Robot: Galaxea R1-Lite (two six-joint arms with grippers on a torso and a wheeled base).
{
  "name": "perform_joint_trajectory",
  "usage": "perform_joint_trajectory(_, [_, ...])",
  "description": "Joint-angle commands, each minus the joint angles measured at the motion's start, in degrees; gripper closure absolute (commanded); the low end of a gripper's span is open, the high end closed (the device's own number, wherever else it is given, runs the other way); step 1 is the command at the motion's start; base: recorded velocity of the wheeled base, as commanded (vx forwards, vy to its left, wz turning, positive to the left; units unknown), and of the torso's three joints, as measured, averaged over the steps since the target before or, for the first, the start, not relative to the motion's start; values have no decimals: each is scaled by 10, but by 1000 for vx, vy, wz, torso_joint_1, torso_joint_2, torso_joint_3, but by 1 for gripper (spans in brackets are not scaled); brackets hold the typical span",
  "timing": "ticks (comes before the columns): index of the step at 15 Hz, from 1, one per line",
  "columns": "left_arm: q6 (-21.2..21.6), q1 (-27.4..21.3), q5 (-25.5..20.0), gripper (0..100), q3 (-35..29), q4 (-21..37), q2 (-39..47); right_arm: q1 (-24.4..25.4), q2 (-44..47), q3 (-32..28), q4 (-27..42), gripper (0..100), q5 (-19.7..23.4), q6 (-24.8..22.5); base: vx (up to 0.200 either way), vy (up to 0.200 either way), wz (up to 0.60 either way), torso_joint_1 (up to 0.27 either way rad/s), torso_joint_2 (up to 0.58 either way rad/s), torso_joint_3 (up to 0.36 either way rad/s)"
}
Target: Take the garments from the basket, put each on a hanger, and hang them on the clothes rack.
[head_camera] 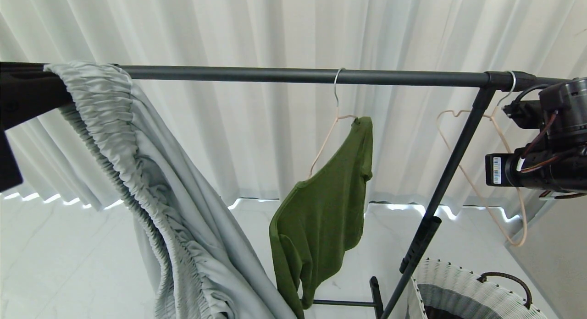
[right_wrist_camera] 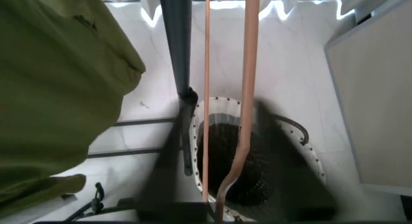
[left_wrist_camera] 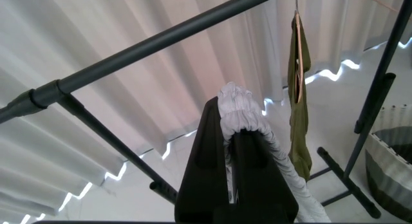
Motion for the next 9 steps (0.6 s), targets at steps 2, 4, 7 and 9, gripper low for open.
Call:
perform_joint_trajectory(2, [0, 0, 0, 100, -1, 0, 1, 0, -4, 0, 0, 100, -1, 1, 0, 0, 0, 0, 0, 0])
perform_joint_trajectory(4, [0, 0, 0, 100, -1, 0, 1, 0, -6, 0, 0, 100, -1, 1, 0, 0, 0, 0, 0, 0])
perform_joint_trajectory(7, [1, -1, 0, 100, -2, 0, 1, 0, -12, 0, 0, 100, -5, 1, 0, 0, 0, 0, 0, 0])
perform_joint_trajectory(9, [0, 0, 0, 100, -2, 0, 1, 0, -15, 0, -1, 100, -19, 1, 0, 0, 0, 0, 0, 0])
